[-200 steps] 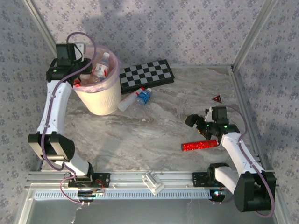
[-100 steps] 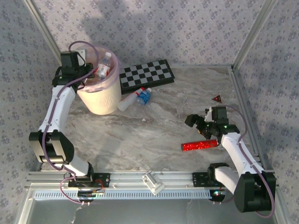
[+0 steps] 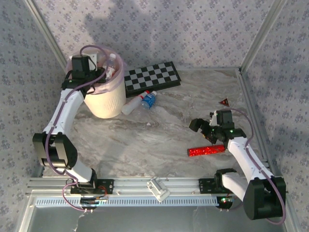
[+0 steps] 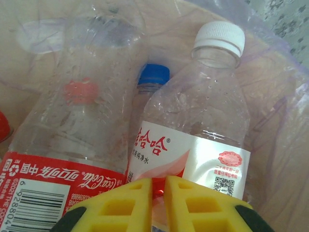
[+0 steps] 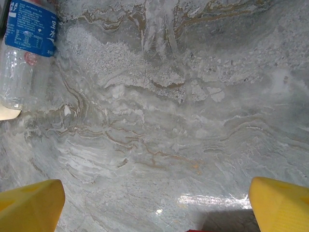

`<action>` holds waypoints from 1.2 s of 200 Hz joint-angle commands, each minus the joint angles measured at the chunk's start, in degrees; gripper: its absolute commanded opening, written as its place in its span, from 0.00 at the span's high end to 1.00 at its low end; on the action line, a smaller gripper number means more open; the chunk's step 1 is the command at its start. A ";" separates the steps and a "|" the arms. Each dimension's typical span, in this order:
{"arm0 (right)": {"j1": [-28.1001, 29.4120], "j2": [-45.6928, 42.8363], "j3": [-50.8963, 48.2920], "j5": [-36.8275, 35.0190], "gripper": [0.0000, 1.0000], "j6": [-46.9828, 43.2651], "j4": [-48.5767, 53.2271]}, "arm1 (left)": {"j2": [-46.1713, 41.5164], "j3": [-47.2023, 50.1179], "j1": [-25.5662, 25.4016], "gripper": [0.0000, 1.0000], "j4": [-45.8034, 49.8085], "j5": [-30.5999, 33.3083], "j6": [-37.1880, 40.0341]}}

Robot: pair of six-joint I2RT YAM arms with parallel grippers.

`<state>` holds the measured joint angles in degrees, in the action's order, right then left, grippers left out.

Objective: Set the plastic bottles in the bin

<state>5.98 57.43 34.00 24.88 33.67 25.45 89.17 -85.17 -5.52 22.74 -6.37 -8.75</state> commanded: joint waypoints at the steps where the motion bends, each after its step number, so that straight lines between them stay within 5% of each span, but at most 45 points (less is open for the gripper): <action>1: 0.76 -0.53 1.06 -0.55 0.00 1.03 1.10 | 2.86 4.48 -3.42 0.82 8.80 -6.24 -2.54; 75: 3.14 -2.72 4.15 -3.26 0.00 0.87 4.49 | -3.77 0.07 -4.17 0.79 12.61 0.43 -0.59; 115: 3.95 -1.74 4.40 -3.22 0.00 1.19 3.57 | -7.44 -7.52 -4.13 0.52 19.73 5.49 3.55; 152: 4.61 -1.09 5.51 -3.51 0.00 1.05 3.64 | -12.20 -12.57 -5.66 0.38 22.44 8.24 4.70; 212: 5.52 -0.29 6.06 -4.31 0.00 1.88 2.71 | -15.26 -12.49 -33.11 0.28 17.81 28.44 5.48; 240: 6.06 -1.36 6.78 -5.23 0.00 1.90 4.17 | -10.97 -9.38 -39.21 0.26 14.03 30.65 3.85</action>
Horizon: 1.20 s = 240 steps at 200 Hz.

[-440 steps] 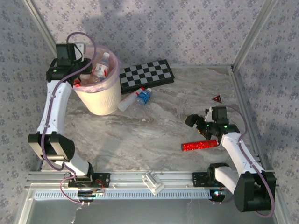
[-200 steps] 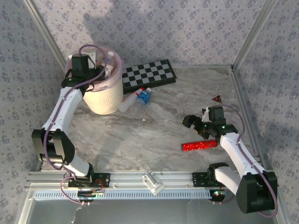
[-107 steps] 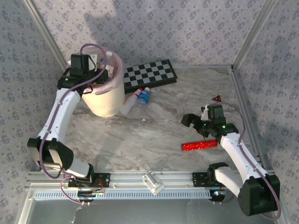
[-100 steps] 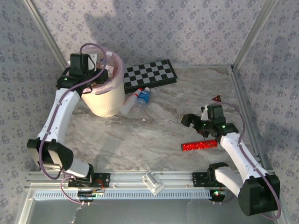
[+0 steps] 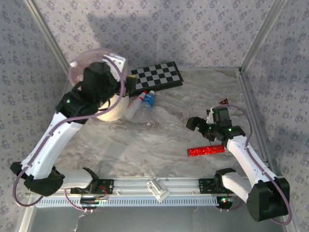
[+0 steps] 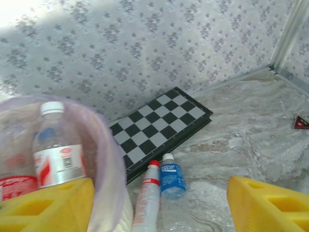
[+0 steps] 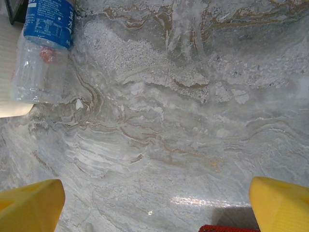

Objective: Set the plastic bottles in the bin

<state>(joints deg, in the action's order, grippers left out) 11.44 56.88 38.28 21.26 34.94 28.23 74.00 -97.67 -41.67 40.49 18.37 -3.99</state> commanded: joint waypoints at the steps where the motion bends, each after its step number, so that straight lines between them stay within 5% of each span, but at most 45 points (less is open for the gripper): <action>1: 0.60 -0.86 2.50 -1.67 0.00 0.60 1.48 | 4.39 3.33 -3.15 0.26 -3.87 5.81 -1.06; 50: 0.61 -3.50 1.91 -3.37 0.00 2.08 3.43 | 17.95 10.81 -3.88 0.23 -10.64 0.96 -5.42; 80: 0.92 -4.47 1.49 -3.60 0.00 2.51 3.83 | 27.55 12.57 1.68 0.19 -12.74 -7.26 -11.34; 163: 0.94 -3.60 0.48 -4.13 0.00 2.26 3.41 | 42.12 11.62 3.18 0.13 -14.00 -7.82 -13.40; 240: 0.80 -0.70 3.70 -3.59 0.00 1.53 2.50 | 35.93 12.62 0.14 0.48 -10.83 -6.50 -11.38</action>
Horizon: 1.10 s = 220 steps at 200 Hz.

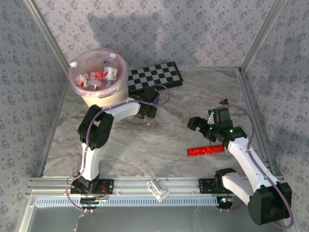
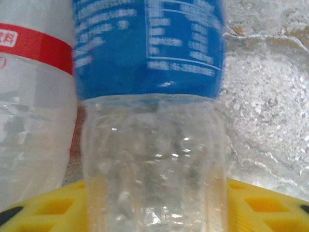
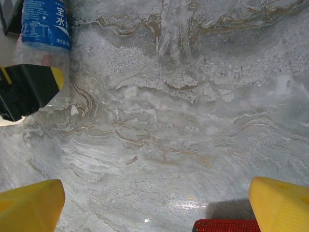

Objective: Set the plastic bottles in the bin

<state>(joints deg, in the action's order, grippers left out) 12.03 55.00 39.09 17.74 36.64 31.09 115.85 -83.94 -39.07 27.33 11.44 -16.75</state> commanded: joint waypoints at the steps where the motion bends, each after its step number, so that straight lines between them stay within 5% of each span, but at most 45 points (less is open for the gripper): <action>1: 0.24 1.26 2.95 -0.03 0.00 -0.17 -0.43 | -6.22 -1.08 -2.57 0.49 2.40 0.42 1.42; 22: 0.05 2.34 5.39 3.72 0.00 -2.85 -2.96 | -12.67 1.95 -3.77 0.54 1.57 -2.79 1.64; 54: 0.37 4.04 7.92 15.20 0.00 -1.12 -13.54 | -23.89 12.84 -4.00 0.62 -7.67 -16.73 0.37; 93: 3.71 8.09 13.28 17.51 0.00 -1.68 -18.16 | -31.46 21.63 -5.05 0.65 -15.77 -25.46 -0.74; 145: 7.90 16.95 22.17 16.54 0.00 -4.68 -15.80 | -37.22 27.67 -7.16 0.65 -23.48 -28.32 -0.11; 220: 9.78 25.97 31.73 15.80 0.05 -5.14 -13.76 | -44.36 30.87 -7.14 0.65 -22.57 -24.03 2.47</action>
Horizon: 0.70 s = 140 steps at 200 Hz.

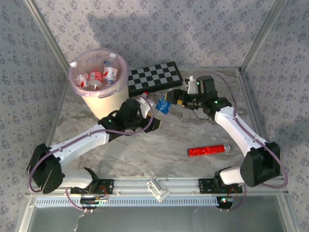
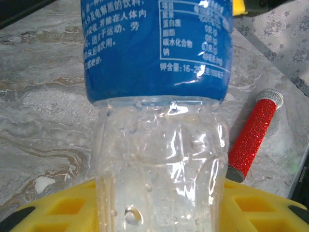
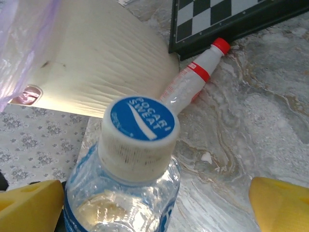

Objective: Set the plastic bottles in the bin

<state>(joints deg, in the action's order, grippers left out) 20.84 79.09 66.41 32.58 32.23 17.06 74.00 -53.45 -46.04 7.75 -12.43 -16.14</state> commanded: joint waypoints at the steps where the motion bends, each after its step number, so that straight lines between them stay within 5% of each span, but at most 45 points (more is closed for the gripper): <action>1: 1.05 2.01 4.51 1.07 0.05 -0.70 0.22 | -2.52 0.42 -0.18 0.65 -3.04 -0.15 1.88; 64: 3.78 4.46 10.15 1.72 0.49 -1.72 1.50 | -4.04 3.18 -0.19 0.64 -5.11 2.38 0.45; 101: 5.13 4.70 12.54 0.32 0.60 -4.28 3.96 | -3.43 2.15 -0.17 0.57 -4.59 2.84 0.41; 140: 6.99 5.50 15.17 -0.40 0.67 -8.57 7.72 | -2.07 -0.05 -0.14 0.39 -3.68 3.76 0.87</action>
<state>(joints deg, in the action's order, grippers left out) 25.98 83.70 78.81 32.08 28.99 20.45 71.18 -50.50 -46.26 4.51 -9.76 -15.46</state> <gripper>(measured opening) 0.387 0.578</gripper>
